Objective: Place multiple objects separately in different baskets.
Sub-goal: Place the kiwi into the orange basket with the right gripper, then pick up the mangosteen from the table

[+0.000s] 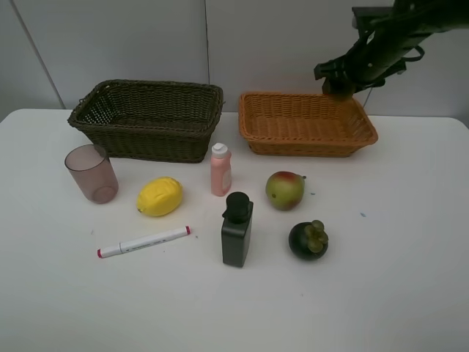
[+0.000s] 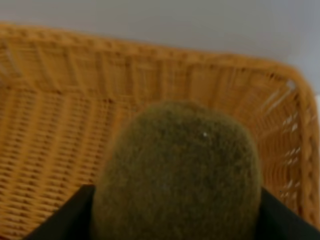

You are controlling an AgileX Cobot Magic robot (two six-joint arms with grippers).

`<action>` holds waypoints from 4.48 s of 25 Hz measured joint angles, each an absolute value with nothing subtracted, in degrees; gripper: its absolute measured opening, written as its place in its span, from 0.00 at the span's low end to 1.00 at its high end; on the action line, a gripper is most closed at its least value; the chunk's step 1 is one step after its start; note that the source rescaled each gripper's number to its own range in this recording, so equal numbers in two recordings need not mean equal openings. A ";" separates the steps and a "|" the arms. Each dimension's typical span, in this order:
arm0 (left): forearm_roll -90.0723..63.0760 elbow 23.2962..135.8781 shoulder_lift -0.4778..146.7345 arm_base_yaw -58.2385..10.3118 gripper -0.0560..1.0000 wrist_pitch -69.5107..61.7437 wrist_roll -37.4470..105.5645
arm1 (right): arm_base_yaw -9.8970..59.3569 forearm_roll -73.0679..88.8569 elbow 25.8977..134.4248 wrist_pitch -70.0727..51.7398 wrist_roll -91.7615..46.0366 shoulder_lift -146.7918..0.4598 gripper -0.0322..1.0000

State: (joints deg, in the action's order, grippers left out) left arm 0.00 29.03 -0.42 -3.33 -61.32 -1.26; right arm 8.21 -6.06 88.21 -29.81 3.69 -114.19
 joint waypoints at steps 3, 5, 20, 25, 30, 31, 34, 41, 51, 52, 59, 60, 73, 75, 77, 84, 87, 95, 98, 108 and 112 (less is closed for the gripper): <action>0.00 29.03 -0.42 -3.33 0.97 -61.32 -1.26 | 8.21 -5.38 88.21 -31.54 3.76 -117.47 0.37; 0.00 29.03 -0.42 -3.33 0.97 -61.32 -1.26 | 8.21 -5.24 88.21 -33.03 3.87 -119.12 0.37; 0.00 29.03 -0.42 -3.33 0.97 -61.32 -1.26 | 5.98 -5.24 88.21 -33.67 5.23 -124.25 0.37; 0.00 29.03 -0.42 -3.33 0.97 -61.32 -1.26 | 5.54 -5.29 88.21 -33.55 5.23 -124.25 0.37; 0.00 29.03 -0.42 -3.33 0.97 -61.32 -1.26 | 5.54 -5.23 88.21 -32.56 5.23 -124.25 0.37; 0.00 29.03 -0.42 -3.33 0.97 -61.32 -1.26 | 5.54 -5.19 88.21 -32.34 5.23 -124.25 0.37; 0.00 29.03 -0.42 -3.33 0.97 -61.32 -1.26 | 5.54 -5.12 88.21 -32.08 5.23 -124.25 0.37; 0.00 29.03 -0.42 -3.33 0.97 -61.32 -1.26 | 5.54 -4.93 88.26 -31.09 5.17 -124.25 0.95; 0.00 29.03 -0.42 -3.33 0.97 -61.32 -1.26 | 5.54 -4.85 88.26 -31.29 5.17 -121.90 1.00; 0.00 29.03 -0.42 -3.33 0.97 -61.32 -1.26 | 5.64 -4.85 88.26 -31.79 5.17 -120.78 1.00; 0.00 29.03 -0.42 -3.33 0.97 -61.32 -1.26 | 8.04 -4.57 88.39 -40.22 6.07 -111.64 1.00; 0.00 29.03 -0.42 -3.33 0.97 -61.32 -1.26 | 8.54 -4.55 88.39 -42.42 6.45 -110.24 1.00; 0.00 29.03 -0.42 -3.33 0.97 -61.32 -1.26 | 17.69 -4.09 88.03 -68.06 17.07 -99.28 1.00; 0.00 29.03 -0.42 -3.33 0.97 -61.32 -1.26 | 19.26 -3.64 86.16 -68.18 18.94 -98.16 1.00; 0.00 29.03 -0.42 -3.33 0.97 -61.32 -1.26 | 20.48 -3.16 82.68 -67.77 20.79 -96.57 1.00; 0.00 29.03 -0.42 -3.33 0.97 -61.32 -1.26 | 23.39 0.36 65.52 -55.74 24.14 -89.74 1.00; 0.00 29.03 -0.42 -3.33 0.97 -61.32 -1.26 | 23.65 2.51 58.42 -50.12 24.26 -87.71 1.00; 0.00 29.03 -0.42 -3.33 0.97 -61.32 -1.26 | 27.34 2.95 48.75 -42.51 24.42 -87.32 1.00; 0.00 29.03 -0.42 -3.33 0.97 -61.32 -1.26 | 28.43 3.98 47.65 -40.11 24.42 -87.32 1.00; 0.00 29.03 -0.42 -3.33 0.97 -61.32 -1.26 | 29.16 4.63 45.33 -36.83 24.42 -92.49 1.00; 0.00 29.03 -0.42 -3.33 0.97 -61.32 -1.26 | 29.16 4.63 45.33 -34.66 24.42 -94.54 1.00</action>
State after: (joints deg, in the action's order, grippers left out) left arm 0.00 29.03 -0.42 -3.33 -61.32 -1.26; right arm 29.16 4.63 45.33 -34.66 24.42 -94.54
